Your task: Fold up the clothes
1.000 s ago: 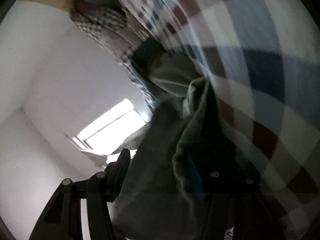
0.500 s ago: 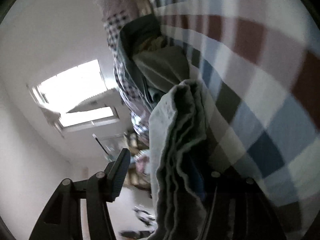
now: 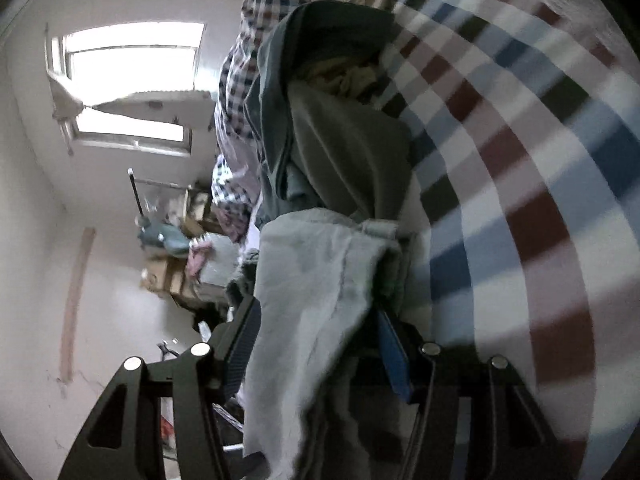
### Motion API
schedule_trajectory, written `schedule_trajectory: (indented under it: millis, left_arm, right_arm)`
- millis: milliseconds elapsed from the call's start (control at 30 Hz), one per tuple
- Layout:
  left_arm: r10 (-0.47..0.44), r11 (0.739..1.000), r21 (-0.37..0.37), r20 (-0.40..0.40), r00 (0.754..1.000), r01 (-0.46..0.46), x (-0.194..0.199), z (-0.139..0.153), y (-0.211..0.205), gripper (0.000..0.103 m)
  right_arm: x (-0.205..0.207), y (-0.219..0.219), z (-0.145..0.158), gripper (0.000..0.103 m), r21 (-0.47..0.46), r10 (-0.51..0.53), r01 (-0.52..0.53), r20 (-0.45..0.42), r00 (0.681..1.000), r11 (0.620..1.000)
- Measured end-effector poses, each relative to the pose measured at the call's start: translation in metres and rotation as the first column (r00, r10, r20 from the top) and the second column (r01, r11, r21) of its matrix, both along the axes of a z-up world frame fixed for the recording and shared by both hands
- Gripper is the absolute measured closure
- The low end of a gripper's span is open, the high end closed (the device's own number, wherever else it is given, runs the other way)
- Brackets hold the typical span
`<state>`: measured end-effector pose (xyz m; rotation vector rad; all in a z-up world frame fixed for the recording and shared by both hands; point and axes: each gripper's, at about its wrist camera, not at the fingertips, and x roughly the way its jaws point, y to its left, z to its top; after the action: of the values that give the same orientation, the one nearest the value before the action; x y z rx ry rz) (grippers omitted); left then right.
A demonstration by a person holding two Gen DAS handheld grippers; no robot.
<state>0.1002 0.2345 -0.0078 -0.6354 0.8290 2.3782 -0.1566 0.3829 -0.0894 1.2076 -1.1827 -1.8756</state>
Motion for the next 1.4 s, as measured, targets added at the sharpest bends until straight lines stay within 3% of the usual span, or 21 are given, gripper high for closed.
schedule_trajectory:
  millis: [167, 233, 367, 433, 467, 633, 733, 767, 833, 900, 1000, 1167, 1300, 1400]
  left_arm:
    - [0.012, 1.0, -0.013, 0.004, 1.0, -0.012, -0.005, -0.008, 0.006, 0.029]
    - [0.014, 1.0, -0.016, 0.004, 1.0, -0.014, -0.006, -0.01, 0.008, 0.029]
    - [0.032, 0.999, -0.043, 0.002, 0.999, -0.032, -0.007, -0.016, 0.014, 0.03]
    - [0.043, 0.998, -0.056, 0.004, 0.999, -0.042, -0.009, -0.017, 0.018, 0.044]
    - [0.041, 0.997, -0.063, 0.004, 0.999, -0.041, -0.009, -0.017, 0.02, 0.058]
    - [0.019, 0.998, -0.067, -0.003, 1.0, -0.019, -0.011, -0.008, 0.015, 0.074]
    - [0.022, 0.998, 0.05, 0.055, 0.998, -0.025, -0.021, 0.016, -0.002, 0.078]
    - [0.026, 0.994, 0.108, 0.091, 0.996, -0.035, -0.027, 0.026, -0.01, 0.079]
    - [0.029, 0.969, 0.235, 0.175, 0.984, -0.07, -0.041, 0.047, -0.029, 0.079]
    - [0.023, 0.928, 0.354, 0.257, 0.966, -0.116, -0.058, 0.068, -0.051, 0.08]
    - [0.015, 0.872, 0.459, 0.326, 0.945, -0.172, -0.08, 0.091, -0.078, 0.08]
    - [0.001, 0.825, 0.527, 0.358, 0.934, -0.203, -0.099, 0.111, -0.103, 0.08]
    - [-0.007, 0.822, 0.534, 0.358, 0.934, -0.198, -0.104, 0.115, -0.105, 0.08]
    - [-0.015, 0.808, 0.552, 0.364, 0.931, -0.203, -0.103, 0.119, -0.107, 0.08]
  right_arm:
    - [-0.022, -0.004, -0.001, 0.049, 0.064, 0.032, -0.032, -0.001, 0.999, 0.997]
    - [-0.025, -0.005, -0.003, 0.065, 0.102, 0.029, -0.03, 0.015, 0.999, 0.994]
    - [-0.021, -0.001, 0.0, 0.082, 0.162, 0.027, -0.03, 0.02, 0.999, 0.986]
    - [-0.017, -0.002, 0.004, 0.082, 0.211, 0.023, -0.024, 0.005, 1.0, 0.977]
    - [-0.016, -0.002, 0.007, 0.081, 0.229, 0.021, -0.02, -0.003, 1.0, 0.973]
    - [-0.011, 0.002, 0.011, 0.076, 0.26, 0.013, -0.008, -0.016, 1.0, 0.966]
    - [-0.006, 0.01, 0.007, 0.06, 0.261, -0.003, 0.005, -0.009, 1.0, 0.965]
    - [-0.003, 0.014, 0.007, 0.06, 0.259, -0.005, 0.008, -0.01, 1.0, 0.966]
    - [0.006, 0.026, 0.01, 0.046, 0.237, -0.025, 0.029, -0.021, 0.999, 0.971]
    - [0.014, 0.038, 0.015, 0.038, 0.209, -0.048, 0.054, -0.031, 0.998, 0.976]
    - [0.026, 0.057, 0.019, 0.029, 0.13, -0.103, 0.106, -0.03, 0.994, 0.986]
    - [0.043, 0.06, 0.011, 0.027, -0.116, -0.12, 0.122, 0.023, 0.992, 0.986]
    - [0.051, 0.033, -0.005, 0.027, -0.286, -0.083, 0.116, 0.126, 0.989, 0.951]
    - [0.058, 0.015, -0.019, 0.027, -0.356, -0.114, 0.175, 0.186, 0.976, 0.918]
